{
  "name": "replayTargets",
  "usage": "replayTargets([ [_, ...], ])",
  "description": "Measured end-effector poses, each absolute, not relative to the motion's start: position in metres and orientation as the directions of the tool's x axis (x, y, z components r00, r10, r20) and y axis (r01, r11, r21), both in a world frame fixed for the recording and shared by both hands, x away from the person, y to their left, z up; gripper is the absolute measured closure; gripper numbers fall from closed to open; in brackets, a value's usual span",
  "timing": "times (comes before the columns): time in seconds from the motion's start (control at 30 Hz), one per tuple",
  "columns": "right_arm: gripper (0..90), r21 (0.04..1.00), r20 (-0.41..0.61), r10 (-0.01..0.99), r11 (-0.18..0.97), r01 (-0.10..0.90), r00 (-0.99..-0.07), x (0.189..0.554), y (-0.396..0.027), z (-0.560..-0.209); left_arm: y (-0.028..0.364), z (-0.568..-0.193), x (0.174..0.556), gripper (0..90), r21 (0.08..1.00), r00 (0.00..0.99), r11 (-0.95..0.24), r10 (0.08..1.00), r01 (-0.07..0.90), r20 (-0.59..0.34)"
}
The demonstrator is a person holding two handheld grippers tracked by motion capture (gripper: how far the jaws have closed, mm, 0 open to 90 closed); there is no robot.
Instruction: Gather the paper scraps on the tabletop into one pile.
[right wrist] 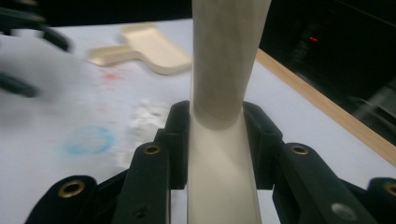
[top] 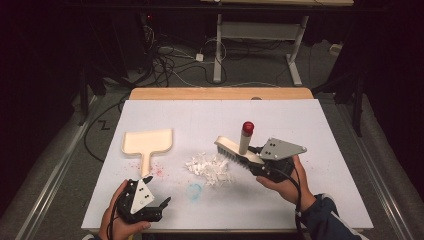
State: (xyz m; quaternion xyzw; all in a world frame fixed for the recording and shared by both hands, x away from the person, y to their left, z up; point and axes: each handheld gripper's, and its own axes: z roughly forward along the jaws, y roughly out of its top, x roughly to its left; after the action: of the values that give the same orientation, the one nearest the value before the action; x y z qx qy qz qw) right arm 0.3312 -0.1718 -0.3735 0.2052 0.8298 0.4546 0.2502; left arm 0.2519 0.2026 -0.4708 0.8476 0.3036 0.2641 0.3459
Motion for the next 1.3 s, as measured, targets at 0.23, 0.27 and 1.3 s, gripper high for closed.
replayTargets([
  [0.23, 68.5, 0.814, -0.227, 0.748, 0.497, 0.3, -0.624, 0.355, -0.149, -0.421, 0.2, -0.472, 0.252, 15.3, 0.744, 0.681, -0.58, 0.693, 0.331, 0.237],
  [0.27, 68.5, 0.811, -0.215, 0.756, 0.491, 0.318, -0.618, 0.357, -0.144, -0.427, 0.2, -0.472, 0.252, 15.3, 0.745, 0.681, -0.579, 0.693, 0.331, 0.236],
  [1.3, 68.6, 0.865, -0.116, 0.641, 0.441, 0.24, -0.759, 0.313, -0.223, -0.37, 0.2, -0.473, 0.251, 15.3, 0.735, 0.691, -0.592, 0.683, 0.331, 0.238],
])
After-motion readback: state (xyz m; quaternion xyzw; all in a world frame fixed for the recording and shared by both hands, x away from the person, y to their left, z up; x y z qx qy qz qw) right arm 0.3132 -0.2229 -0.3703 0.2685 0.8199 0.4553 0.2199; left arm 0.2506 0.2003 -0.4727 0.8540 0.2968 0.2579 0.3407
